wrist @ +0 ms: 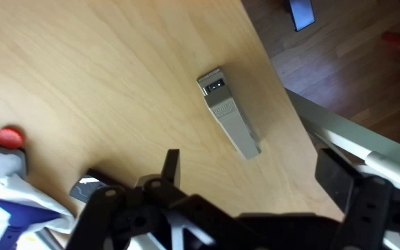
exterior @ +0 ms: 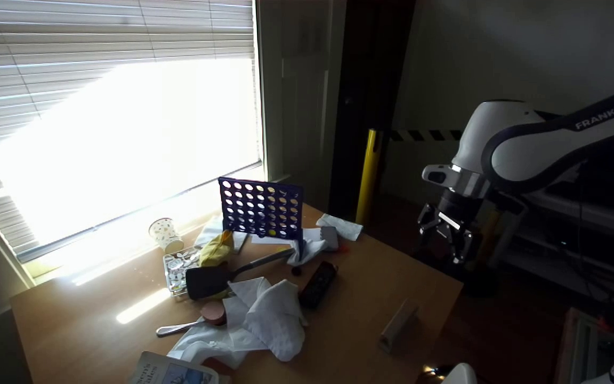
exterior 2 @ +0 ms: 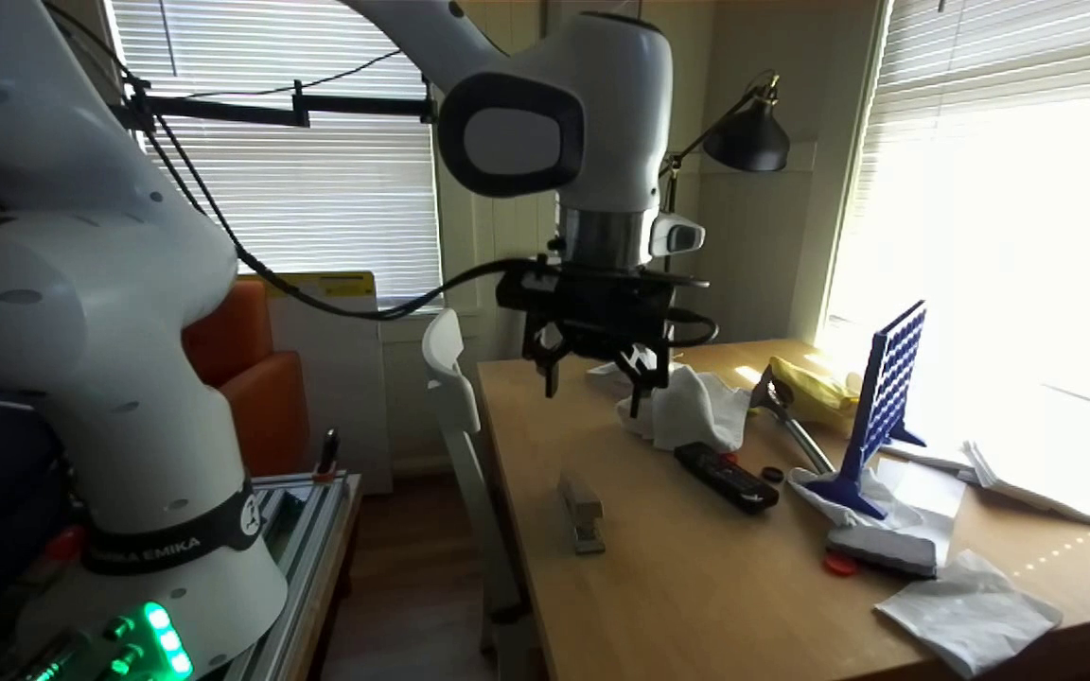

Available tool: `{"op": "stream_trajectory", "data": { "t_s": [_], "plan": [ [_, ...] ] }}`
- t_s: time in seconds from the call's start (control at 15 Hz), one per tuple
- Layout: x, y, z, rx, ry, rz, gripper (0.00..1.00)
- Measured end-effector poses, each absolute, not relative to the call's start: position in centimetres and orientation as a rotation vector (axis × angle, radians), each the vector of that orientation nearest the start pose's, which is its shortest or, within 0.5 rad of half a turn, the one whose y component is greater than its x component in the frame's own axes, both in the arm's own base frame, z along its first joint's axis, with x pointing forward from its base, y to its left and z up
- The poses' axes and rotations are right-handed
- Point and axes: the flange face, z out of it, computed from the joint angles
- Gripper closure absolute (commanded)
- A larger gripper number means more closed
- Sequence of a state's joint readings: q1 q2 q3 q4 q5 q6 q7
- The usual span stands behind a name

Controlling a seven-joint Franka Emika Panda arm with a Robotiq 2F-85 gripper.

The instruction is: Move the stapler forward

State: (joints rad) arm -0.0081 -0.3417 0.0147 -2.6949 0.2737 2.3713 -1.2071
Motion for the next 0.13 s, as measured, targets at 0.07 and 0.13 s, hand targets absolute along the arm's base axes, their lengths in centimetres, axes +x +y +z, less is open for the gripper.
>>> {"op": "stream_trajectory", "data": {
  "t_s": [0.07,0.13],
  "plan": [
    [39.21,0.13,34.52,-2.625,-1.443,-0.194,0.00],
    [39.22,0.13,34.54,-2.622,-1.442,-0.197,0.00]
  ]
}}
